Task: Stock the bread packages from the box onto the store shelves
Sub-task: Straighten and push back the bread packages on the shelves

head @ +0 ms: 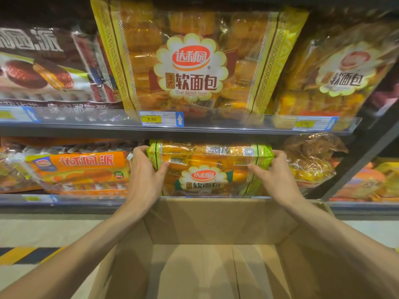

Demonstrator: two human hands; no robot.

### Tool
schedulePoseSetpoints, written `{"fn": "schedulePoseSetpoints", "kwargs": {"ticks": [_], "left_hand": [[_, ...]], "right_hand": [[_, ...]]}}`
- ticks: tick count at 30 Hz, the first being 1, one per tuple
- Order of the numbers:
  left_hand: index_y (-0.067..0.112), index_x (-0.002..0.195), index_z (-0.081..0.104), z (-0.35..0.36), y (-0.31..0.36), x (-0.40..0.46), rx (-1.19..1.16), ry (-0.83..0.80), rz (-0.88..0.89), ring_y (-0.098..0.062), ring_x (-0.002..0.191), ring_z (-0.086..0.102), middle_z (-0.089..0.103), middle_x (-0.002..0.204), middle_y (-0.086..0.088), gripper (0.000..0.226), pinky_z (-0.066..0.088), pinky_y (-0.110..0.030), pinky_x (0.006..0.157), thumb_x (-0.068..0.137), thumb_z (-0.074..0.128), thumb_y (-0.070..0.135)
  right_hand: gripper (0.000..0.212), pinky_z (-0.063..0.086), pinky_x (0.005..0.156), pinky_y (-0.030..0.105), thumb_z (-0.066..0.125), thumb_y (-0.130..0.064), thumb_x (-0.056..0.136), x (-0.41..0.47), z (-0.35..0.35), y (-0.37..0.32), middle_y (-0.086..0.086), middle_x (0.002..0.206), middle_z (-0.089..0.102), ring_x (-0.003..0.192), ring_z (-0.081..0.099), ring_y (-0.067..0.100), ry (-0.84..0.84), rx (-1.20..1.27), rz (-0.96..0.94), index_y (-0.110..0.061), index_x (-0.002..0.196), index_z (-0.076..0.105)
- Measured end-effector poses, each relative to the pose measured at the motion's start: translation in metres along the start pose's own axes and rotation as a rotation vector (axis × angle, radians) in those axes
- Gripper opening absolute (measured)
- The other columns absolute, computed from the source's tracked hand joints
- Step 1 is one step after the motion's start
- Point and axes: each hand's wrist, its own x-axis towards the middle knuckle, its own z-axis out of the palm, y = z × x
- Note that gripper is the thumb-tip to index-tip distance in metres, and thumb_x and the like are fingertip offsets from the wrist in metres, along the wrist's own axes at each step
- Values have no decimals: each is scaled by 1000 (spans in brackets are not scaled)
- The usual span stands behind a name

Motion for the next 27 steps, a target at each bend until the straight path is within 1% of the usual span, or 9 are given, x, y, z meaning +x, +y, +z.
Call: {"fn": "schedulePoseSetpoints", "kwargs": {"ticks": [5, 8, 10, 13, 15, 21, 23, 25, 27], "left_hand": [[6, 137, 37, -2, 1, 9, 41, 9, 6, -24, 99, 59, 60, 108, -10, 57, 49, -38, 78, 95, 68, 29], [7, 135, 39, 0, 1, 11, 55, 11, 21, -26, 98, 61, 61, 109, -9, 55, 53, -43, 80, 95, 67, 33], [10, 135, 40, 0, 2, 12, 49, 6, 13, -24, 100, 62, 62, 113, -7, 55, 56, -45, 83, 95, 67, 34], [17, 134, 39, -2, -3, 13, 19, 7, 3, -23, 105, 65, 63, 118, -4, 55, 58, -48, 86, 93, 68, 40], [21, 138, 36, -4, -9, 11, 14, -3, -1, -22, 111, 65, 63, 123, -3, 61, 58, -48, 87, 92, 66, 45], [15, 144, 37, -5, -11, 4, 23, -1, 31, -21, 119, 60, 59, 131, -5, 65, 56, -47, 94, 93, 67, 39], [17, 146, 34, -7, -12, 2, 23, -4, 44, -19, 119, 60, 57, 135, -4, 67, 57, -46, 94, 93, 67, 40], [18, 148, 34, -8, -12, 0, 12, -7, 55, -12, 112, 61, 55, 136, -2, 68, 59, -40, 91, 93, 68, 40], [17, 149, 34, -10, -11, -2, 14, -1, 69, -8, 110, 59, 54, 137, -1, 69, 58, -33, 88, 93, 68, 38]], "right_hand": [[77, 52, 97, 45, 75, -37, 92, 4, 5, -6, -4, 119, 59, 110, 57, 14, 0, 60, 16, -9, 152, 36], [67, 48, 64, 34, 70, -41, 96, 5, 9, -3, -3, 86, 59, 74, 55, 11, -11, 4, 12, -8, 146, 40], [63, 38, 55, 30, 69, -40, 97, 7, 8, -4, 0, 77, 53, 65, 49, 11, -28, -5, 39, -4, 142, 43], [67, 57, 83, 44, 71, -42, 94, 8, 5, -4, 11, 112, 68, 101, 65, 25, -43, 27, 42, -5, 142, 43], [63, 54, 98, 48, 72, -40, 94, 5, 3, -6, 6, 120, 67, 113, 63, 25, -46, 32, 40, -8, 142, 45], [45, 57, 96, 50, 73, -39, 93, 1, -1, 2, -2, 113, 71, 106, 69, 18, -64, 41, 9, -19, 129, 54], [64, 55, 100, 50, 72, -42, 93, -1, -3, 2, 1, 116, 69, 109, 66, 20, -82, 52, -3, -15, 145, 46], [89, 50, 108, 48, 72, -43, 94, -4, -5, -1, 9, 138, 62, 123, 62, 24, -87, 67, -4, -12, 162, 24], [92, 46, 111, 37, 71, -34, 97, -6, -7, -2, 10, 155, 50, 136, 55, 23, -89, 92, -19, -9, 165, 14]]}}
